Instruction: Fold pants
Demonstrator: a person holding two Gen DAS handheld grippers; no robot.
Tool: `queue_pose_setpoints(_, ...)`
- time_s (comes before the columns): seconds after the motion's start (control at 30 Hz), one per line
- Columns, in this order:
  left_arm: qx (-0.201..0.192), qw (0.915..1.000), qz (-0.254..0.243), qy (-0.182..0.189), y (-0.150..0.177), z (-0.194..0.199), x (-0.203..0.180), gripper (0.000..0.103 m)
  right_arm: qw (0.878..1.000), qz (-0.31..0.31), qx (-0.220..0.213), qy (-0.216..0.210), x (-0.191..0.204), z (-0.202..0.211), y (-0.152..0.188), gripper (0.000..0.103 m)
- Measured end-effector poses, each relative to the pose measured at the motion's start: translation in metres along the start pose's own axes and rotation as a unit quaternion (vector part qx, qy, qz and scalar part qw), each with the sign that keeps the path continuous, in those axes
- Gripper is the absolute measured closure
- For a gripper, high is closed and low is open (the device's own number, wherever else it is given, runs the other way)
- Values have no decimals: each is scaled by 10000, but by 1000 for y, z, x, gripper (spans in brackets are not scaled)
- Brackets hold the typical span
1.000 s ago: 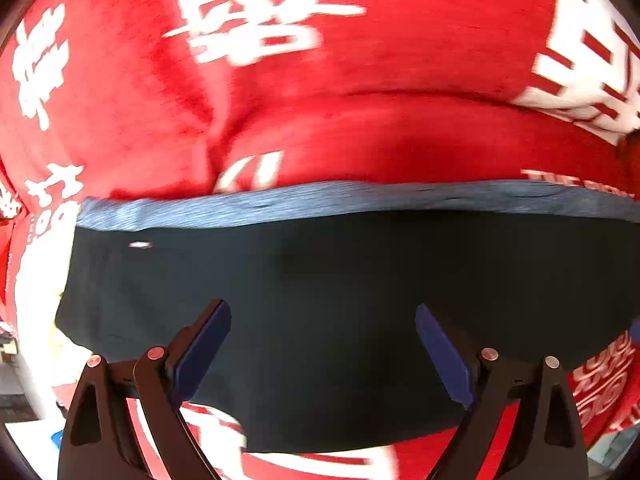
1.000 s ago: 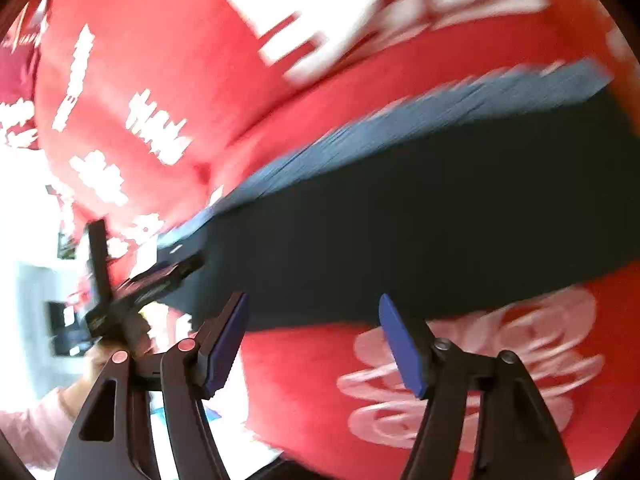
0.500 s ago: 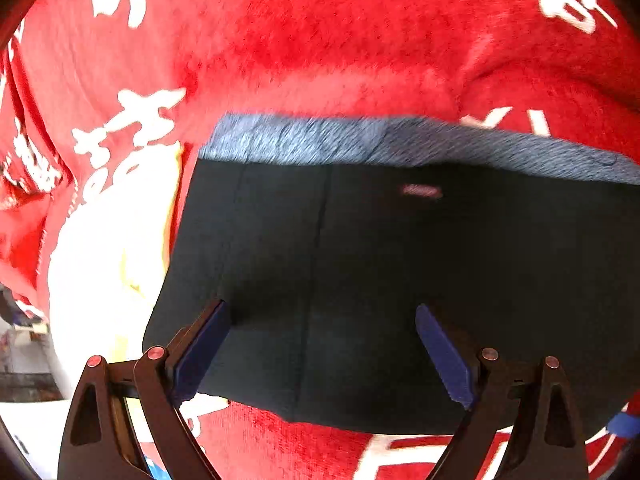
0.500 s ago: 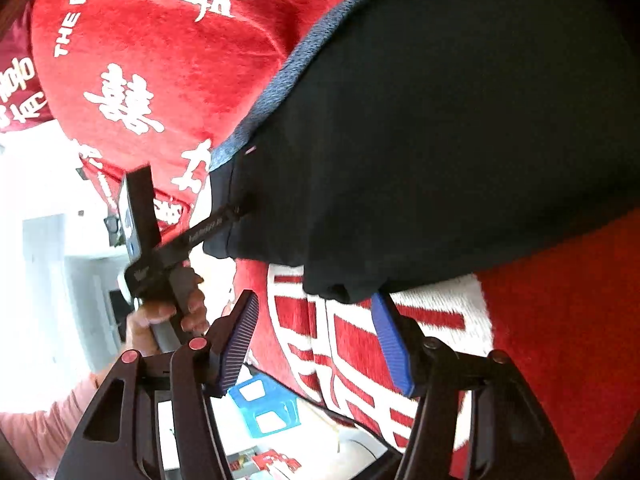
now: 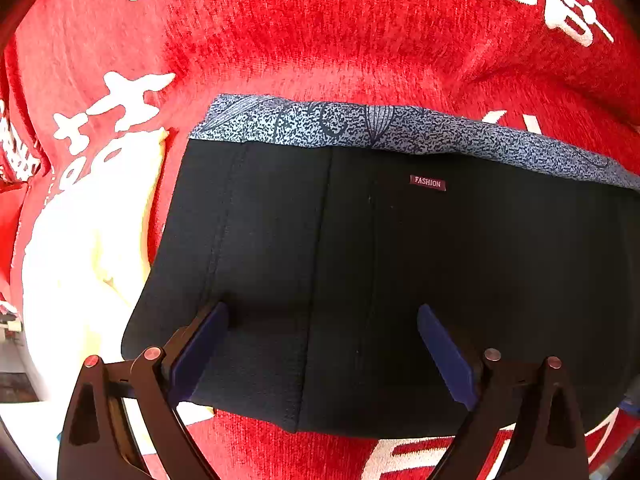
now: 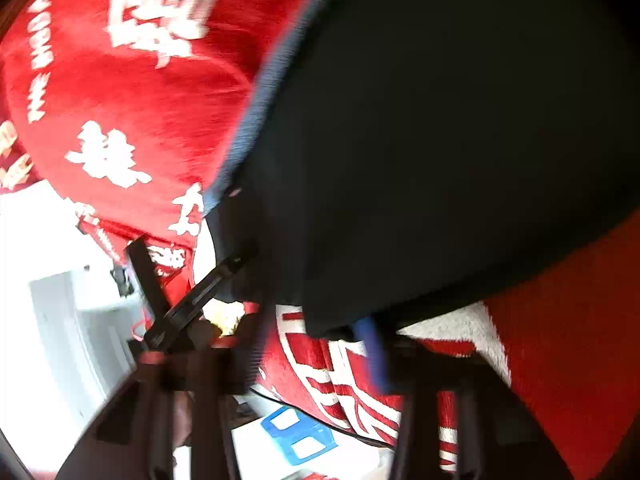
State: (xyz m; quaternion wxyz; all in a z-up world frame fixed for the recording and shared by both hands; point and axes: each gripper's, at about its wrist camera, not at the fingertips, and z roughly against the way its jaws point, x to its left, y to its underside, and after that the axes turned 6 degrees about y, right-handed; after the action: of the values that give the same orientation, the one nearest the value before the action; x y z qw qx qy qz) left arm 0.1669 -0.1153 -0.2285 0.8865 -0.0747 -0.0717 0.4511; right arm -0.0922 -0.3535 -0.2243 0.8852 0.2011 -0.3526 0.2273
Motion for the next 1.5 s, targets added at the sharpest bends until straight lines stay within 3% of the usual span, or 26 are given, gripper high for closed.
queue_pose_setpoints(0.1,4,9999,-127,-11,5,11,-7,7,9993,311,-161,131,13,12,-1,94)
queue_pose_setpoints(0.17,-26,9997,-234,34,8,12,-6,7,9947,838,-308,510,27,21,11,94)
queue_pose_setpoints(0.27,-92,9994,-312,84,12,12,-6,6,9925,737,-186,957,8,9,21,96)
queue_pose_setpoints(0.37,-177,9990,-415,34,13,11,-6,5,9931,717,-228,905,-1,7,25,97)
queue_pose_setpoints(0.43,-154,9990,-424,37,13,11,-6,5,9902,879,-180,1073,4,8,27,89)
queue_pose_setpoints(0.53,-21,9985,-522,-150,9,19,-15,5,9818,1090,153,1548,5,20,33,86)
queue_pose_setpoints(0.6,-105,9983,-577,-69,5,31,-24,5,9792,1211,-34,1629,4,45,30,85)
queue_pose_setpoints(0.67,-202,9977,-629,139,1,44,-39,5,9747,1224,-418,1825,-1,82,14,75)
queue_pose_setpoints(0.73,-249,9965,-699,383,-5,54,-65,5,9700,1089,-856,1996,-7,116,-7,56)
queue_pose_setpoints(0.77,-266,9955,-741,527,-9,58,-79,5,9670,1025,-1045,2085,-12,131,-16,55)
queue_pose_setpoints(0.9,-341,9907,-971,895,-24,62,-153,5,9461,666,-1736,2652,-44,203,-70,55)
queue_pose_setpoints(1.03,-272,9887,-966,1111,-41,54,-217,5,9235,410,-2038,3225,-73,253,-116,54)
queue_pose_setpoints(1.17,-296,9887,-1105,964,-52,44,-270,5,8960,428,-2215,3824,-104,291,-162,54)
queue_pose_setpoints(1.37,-30,9929,-996,644,-49,19,-293,5,8639,779,-2260,4433,-127,295,-214,55)
queue_pose_setpoints(1.47,-36,9940,-878,644,-46,18,-291,5,8604,758,-2290,4488,-140,299,-231,52)
queue_pose_setpoints(1.5,-17,9944,-842,636,-46,16,-291,5,8692,636,-2181,4391,-147,299,-238,54)
